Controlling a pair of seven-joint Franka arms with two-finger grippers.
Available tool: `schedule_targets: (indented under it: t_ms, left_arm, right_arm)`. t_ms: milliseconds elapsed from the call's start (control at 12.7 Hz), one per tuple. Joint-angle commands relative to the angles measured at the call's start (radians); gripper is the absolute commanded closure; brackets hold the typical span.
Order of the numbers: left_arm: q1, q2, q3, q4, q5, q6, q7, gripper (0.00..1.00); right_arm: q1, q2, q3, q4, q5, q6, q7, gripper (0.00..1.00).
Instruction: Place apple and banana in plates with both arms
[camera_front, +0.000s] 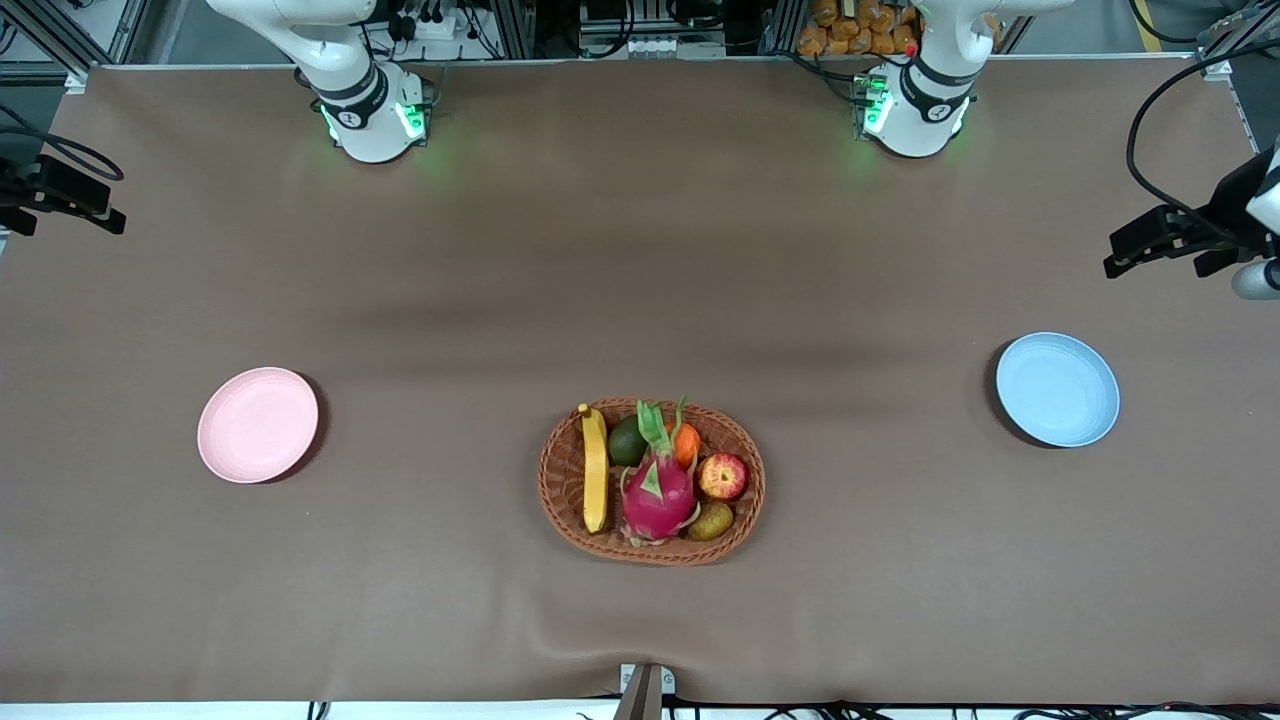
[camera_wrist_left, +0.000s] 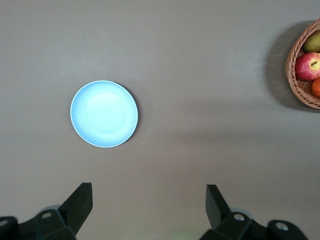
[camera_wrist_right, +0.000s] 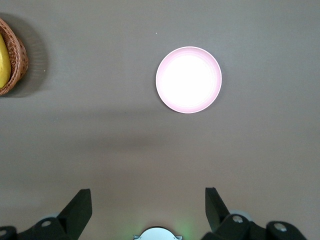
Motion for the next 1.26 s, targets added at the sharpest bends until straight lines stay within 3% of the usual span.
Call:
schedule_targets:
  t_ms: [0,395,1184]
  left_arm:
    - [-0.018,0.043,-0.003,0.014,0.009,-0.001,0.011,0.0]
    - [-0.102,0.212,-0.002,0.128,0.016,0.019,0.011,0.0]
    - [-0.261,0.396,-0.006,0.131,0.008,0.296,0.012,0.0]
  right_arm:
    - [-0.003,-0.004,0.001,-0.001,-0.009,-0.002,-0.013,0.0]
    - [-0.002,-0.003,0.002,-0.001,-0.006,0.012,-0.011,0.0]
    - [-0.002,-0.003,0.002,-0.001,-0.005,0.013,-0.011,0.0]
